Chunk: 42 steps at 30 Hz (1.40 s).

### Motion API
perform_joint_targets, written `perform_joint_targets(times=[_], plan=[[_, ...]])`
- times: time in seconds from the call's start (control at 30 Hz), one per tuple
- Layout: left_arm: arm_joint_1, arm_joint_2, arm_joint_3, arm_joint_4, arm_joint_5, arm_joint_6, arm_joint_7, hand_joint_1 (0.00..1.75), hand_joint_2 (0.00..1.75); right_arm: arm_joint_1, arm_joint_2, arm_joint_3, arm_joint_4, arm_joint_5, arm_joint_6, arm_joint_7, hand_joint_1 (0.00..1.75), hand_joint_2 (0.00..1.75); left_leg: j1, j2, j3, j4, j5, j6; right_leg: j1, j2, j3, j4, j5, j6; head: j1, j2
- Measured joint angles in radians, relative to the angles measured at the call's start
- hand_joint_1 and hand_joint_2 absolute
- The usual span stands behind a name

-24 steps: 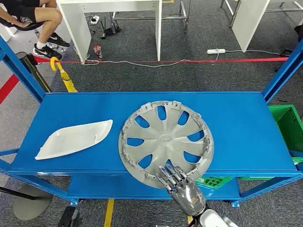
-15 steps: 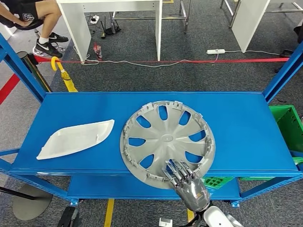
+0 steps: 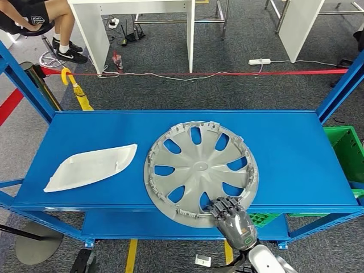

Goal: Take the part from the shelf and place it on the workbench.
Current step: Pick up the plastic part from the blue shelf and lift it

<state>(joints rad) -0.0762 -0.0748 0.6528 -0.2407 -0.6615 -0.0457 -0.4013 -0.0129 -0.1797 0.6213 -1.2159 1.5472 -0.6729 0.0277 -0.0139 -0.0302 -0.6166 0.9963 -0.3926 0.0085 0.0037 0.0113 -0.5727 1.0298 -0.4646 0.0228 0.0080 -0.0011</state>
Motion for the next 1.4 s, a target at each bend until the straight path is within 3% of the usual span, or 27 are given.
perform_joint_targets(times=[0.2,0.3,0.57,0.8,0.9,0.97,1.03,1.1,1.17,1.23,1.4], plan=[[0.001,0.000,0.007,0.000,-0.006,-0.001,0.000,0.00,0.00,0.010,0.001,0.006,-0.031,0.021,0.000,0.034,1.75,1.75,0.000,0.000,0.000,0.000,0.000,0.000,0.000,0.000,0.000,0.000,0.000,0.000,0.000,0.000],[0.002,0.000,0.012,0.000,-0.008,0.000,0.000,0.00,0.00,0.009,-0.013,0.034,-0.055,0.024,0.000,0.091,1.75,1.75,0.000,0.000,-0.001,0.000,0.000,0.000,0.000,0.000,0.000,0.000,0.000,0.000,0.000,0.000],[0.002,0.000,0.018,0.000,-0.015,0.005,0.000,0.00,0.00,-0.116,-0.142,0.201,-0.176,0.025,-0.001,0.358,1.75,1.75,-0.002,0.000,-0.001,0.000,0.001,0.002,-0.002,0.000,-0.001,0.000,0.002,0.002,0.000,0.000],[0.003,-0.001,0.019,0.000,-0.016,0.009,0.000,0.00,0.00,-0.205,-0.216,0.278,-0.256,0.025,-0.001,0.387,1.75,1.75,-0.002,0.000,-0.002,0.000,0.002,0.003,-0.003,-0.001,-0.001,0.000,0.002,0.003,0.000,0.000],[0.003,-0.003,0.019,0.000,-0.016,0.013,-0.001,0.00,0.00,-0.199,-0.231,0.250,-0.319,0.024,-0.001,0.285,1.75,1.75,-0.002,-0.001,-0.002,0.000,0.002,0.003,-0.003,-0.002,-0.001,0.000,0.002,0.003,0.000,0.000],[0.006,-0.005,0.020,0.000,-0.016,0.016,0.000,0.00,0.87,-0.123,-0.184,0.146,-0.398,0.024,-0.001,0.067,1.75,1.75,-0.002,-0.003,-0.002,0.000,0.001,0.003,-0.001,-0.005,0.000,0.000,0.000,0.002,0.001,0.000],[0.013,-0.008,0.024,0.000,-0.016,0.020,0.000,0.00,1.75,-0.014,-0.068,-0.021,-0.483,0.024,-0.001,-0.273,1.75,1.75,-0.001,-0.004,-0.003,0.000,0.000,0.002,0.000,-0.004,-0.001,0.000,-0.001,0.000,0.001,0.000],[0.015,-0.008,0.027,0.000,-0.016,0.021,-0.001,0.00,1.75,0.054,0.041,-0.153,-0.543,0.024,-0.001,-0.579,1.75,1.75,-0.001,-0.002,-0.004,0.000,-0.001,0.001,-0.001,-0.001,-0.004,0.000,0.000,0.000,-0.002,0.000],[0.010,-0.010,0.030,0.000,-0.016,0.021,-0.004,0.00,1.75,0.093,0.113,-0.233,-0.596,0.024,-0.001,-0.729,1.75,1.75,0.000,-0.003,-0.004,0.000,-0.001,0.001,0.000,-0.003,-0.003,0.000,-0.002,-0.002,-0.004,0.000],[0.010,-0.011,0.035,0.000,-0.016,0.020,-0.009,0.00,1.75,0.129,0.176,-0.298,-0.655,0.024,-0.001,-0.733,1.75,1.75,0.001,-0.004,-0.004,-0.001,-0.002,0.000,0.002,-0.006,-0.002,0.000,-0.005,-0.004,-0.004,0.000],[0.014,-0.014,0.042,0.000,-0.018,0.038,-0.016,0.00,1.75,0.156,0.282,-0.378,-0.775,0.024,-0.001,-0.602,1.75,1.75,0.001,-0.002,-0.004,-0.001,-0.002,-0.001,0.002,-0.004,-0.003,0.000,-0.004,-0.004,-0.004,0.000]])
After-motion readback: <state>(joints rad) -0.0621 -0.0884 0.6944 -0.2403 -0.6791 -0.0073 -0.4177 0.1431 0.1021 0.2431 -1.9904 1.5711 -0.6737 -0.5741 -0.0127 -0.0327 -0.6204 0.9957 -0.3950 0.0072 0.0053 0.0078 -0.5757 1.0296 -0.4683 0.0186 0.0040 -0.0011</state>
